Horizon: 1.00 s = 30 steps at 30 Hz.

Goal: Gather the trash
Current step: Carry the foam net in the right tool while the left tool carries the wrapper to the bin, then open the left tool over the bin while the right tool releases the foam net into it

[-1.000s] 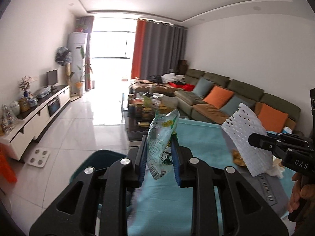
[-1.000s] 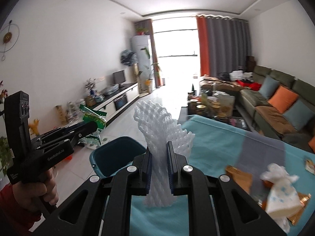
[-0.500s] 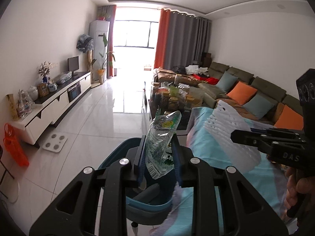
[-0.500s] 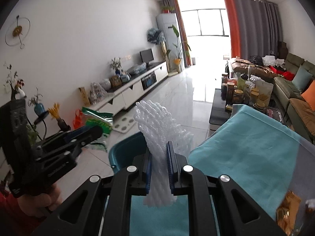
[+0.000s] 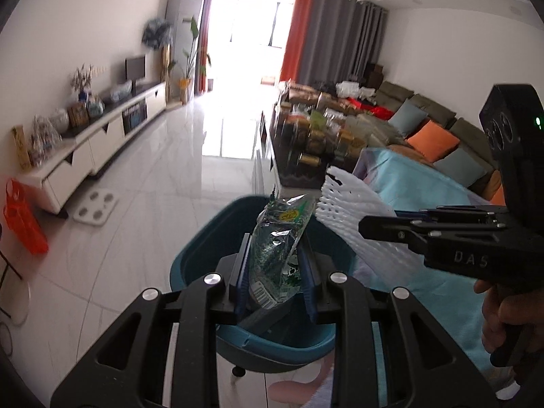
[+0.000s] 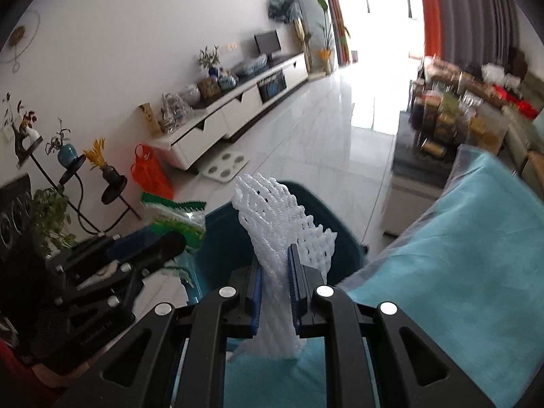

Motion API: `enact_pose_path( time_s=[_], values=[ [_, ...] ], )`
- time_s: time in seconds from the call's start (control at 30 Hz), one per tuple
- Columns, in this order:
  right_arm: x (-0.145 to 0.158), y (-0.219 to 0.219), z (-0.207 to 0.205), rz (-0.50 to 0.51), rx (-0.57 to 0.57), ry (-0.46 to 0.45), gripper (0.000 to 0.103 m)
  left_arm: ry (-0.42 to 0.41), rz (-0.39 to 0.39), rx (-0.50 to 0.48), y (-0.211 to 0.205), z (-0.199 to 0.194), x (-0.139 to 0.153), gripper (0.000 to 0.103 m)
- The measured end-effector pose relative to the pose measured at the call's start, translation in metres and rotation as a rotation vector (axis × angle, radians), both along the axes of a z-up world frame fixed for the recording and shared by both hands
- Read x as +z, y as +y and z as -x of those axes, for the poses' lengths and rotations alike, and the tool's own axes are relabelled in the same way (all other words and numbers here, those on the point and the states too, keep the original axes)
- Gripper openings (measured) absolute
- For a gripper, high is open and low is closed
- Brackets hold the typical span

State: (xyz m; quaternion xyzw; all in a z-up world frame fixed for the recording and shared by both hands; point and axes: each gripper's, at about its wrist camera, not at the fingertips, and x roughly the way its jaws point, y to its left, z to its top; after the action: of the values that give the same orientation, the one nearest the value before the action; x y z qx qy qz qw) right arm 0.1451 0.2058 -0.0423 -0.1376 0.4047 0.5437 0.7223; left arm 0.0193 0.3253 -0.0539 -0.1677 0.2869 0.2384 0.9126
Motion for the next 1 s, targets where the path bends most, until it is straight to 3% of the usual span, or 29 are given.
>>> enact_pose_path(
  time_s=[0.2, 0.33, 0.5, 0.6, 0.63, 0.67, 0.73, 0.83, 1.0],
  values=[
    [-0.023, 0.033, -0.009, 0.062, 0.014, 0.111, 0.013, 0.052, 0.073, -0.002, 0.022, -0.020, -0.038, 0.026],
    [-0.035, 0.044, -0.012, 0.106, -0.004, 0.135, 0.015, 0.089, 0.099, 0.005, 0.026, -0.036, -0.061, 0.028],
    [-0.038, 0.045, -0.017, 0.133, -0.026, 0.139, 0.026, 0.113, 0.107, 0.003, 0.030, -0.051, -0.076, 0.032],
    [-0.039, 0.045, -0.019, 0.133, -0.032, 0.137, 0.035, 0.114, 0.095, 0.011, 0.028, -0.054, -0.078, 0.044],
    [-0.040, 0.046, -0.021, 0.134, -0.030, 0.140, 0.040, 0.111, 0.096, 0.019, 0.030, -0.055, -0.079, 0.057],
    [-0.040, 0.047, -0.021, 0.137, -0.029, 0.142, 0.051, 0.105, 0.104, 0.020, 0.031, -0.055, -0.079, 0.064],
    [-0.039, 0.045, -0.022, 0.127, -0.037, 0.136, 0.052, 0.102, 0.100, 0.020, 0.030, -0.052, -0.077, 0.068],
    [-0.035, 0.041, -0.025, 0.093, -0.047, 0.163, 0.057, 0.076, 0.090, 0.027, 0.031, -0.045, -0.072, 0.084],
    [-0.015, 0.026, -0.027, 0.030, -0.074, 0.126, 0.062, 0.034, 0.065, 0.067, 0.031, -0.033, -0.057, 0.093]
  ],
)
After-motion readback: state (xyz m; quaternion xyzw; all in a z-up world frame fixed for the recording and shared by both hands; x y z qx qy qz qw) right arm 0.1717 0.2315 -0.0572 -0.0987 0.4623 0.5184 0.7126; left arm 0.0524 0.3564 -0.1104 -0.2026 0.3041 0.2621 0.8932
